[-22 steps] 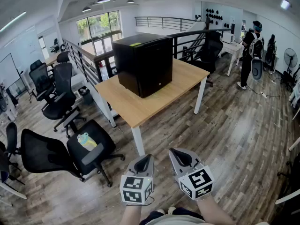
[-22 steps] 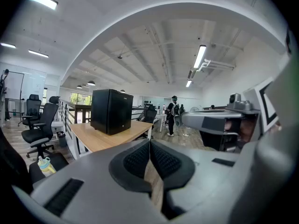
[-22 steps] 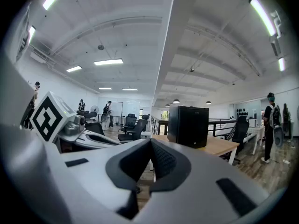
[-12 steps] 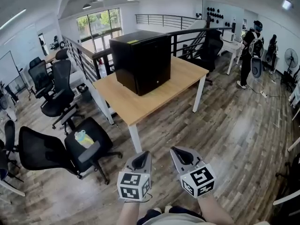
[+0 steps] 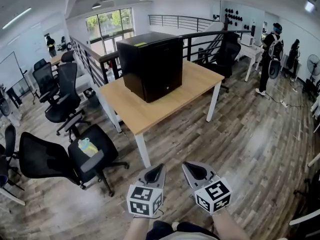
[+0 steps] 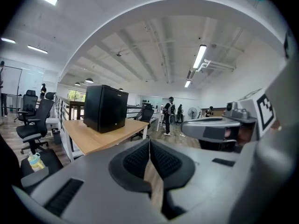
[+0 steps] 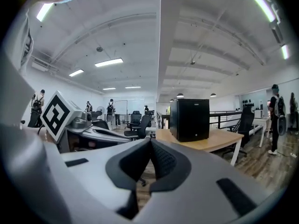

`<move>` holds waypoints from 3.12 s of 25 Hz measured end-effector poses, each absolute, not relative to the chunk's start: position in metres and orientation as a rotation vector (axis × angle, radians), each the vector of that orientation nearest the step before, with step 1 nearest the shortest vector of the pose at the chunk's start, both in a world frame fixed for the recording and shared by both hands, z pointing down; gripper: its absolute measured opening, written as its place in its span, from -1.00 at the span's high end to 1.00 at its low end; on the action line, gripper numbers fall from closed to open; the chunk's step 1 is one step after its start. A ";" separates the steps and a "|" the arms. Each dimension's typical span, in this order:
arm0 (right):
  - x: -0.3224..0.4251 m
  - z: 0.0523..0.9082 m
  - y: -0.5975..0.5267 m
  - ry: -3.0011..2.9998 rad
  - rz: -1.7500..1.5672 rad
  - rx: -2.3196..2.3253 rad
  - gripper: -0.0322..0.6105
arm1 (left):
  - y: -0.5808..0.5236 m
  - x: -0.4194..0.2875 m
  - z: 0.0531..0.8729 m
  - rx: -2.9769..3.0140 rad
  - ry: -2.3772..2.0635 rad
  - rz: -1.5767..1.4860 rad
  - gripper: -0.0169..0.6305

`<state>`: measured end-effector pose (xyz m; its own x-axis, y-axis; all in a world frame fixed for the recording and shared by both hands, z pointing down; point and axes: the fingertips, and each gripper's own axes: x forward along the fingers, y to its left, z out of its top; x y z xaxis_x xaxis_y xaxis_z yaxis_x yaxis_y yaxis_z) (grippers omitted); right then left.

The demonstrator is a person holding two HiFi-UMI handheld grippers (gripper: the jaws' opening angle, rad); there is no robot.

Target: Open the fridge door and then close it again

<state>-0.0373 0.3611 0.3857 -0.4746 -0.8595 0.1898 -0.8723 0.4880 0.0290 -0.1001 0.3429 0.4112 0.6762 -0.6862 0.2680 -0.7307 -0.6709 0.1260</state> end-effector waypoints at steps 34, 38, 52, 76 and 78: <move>-0.001 0.437 0.003 -2.272 0.251 1.671 0.90 | -0.030 -0.123 0.442 2.564 -1.182 0.442 0.92; 0.012 0.450 -0.021 -2.260 0.318 1.664 0.90 | -0.054 -0.117 0.460 2.526 -1.150 0.460 0.92; 0.049 0.423 -0.183 -2.399 0.224 1.536 0.90 | -0.195 -0.065 0.453 2.483 -1.246 0.429 0.92; 0.003 0.287 -0.327 -2.476 -0.752 0.937 0.90 | -0.336 -0.066 0.388 2.514 -1.562 0.266 0.92; 0.002 0.280 -0.335 -2.451 -0.795 0.928 0.88 | -0.341 -0.068 0.384 2.528 -1.584 0.277 0.91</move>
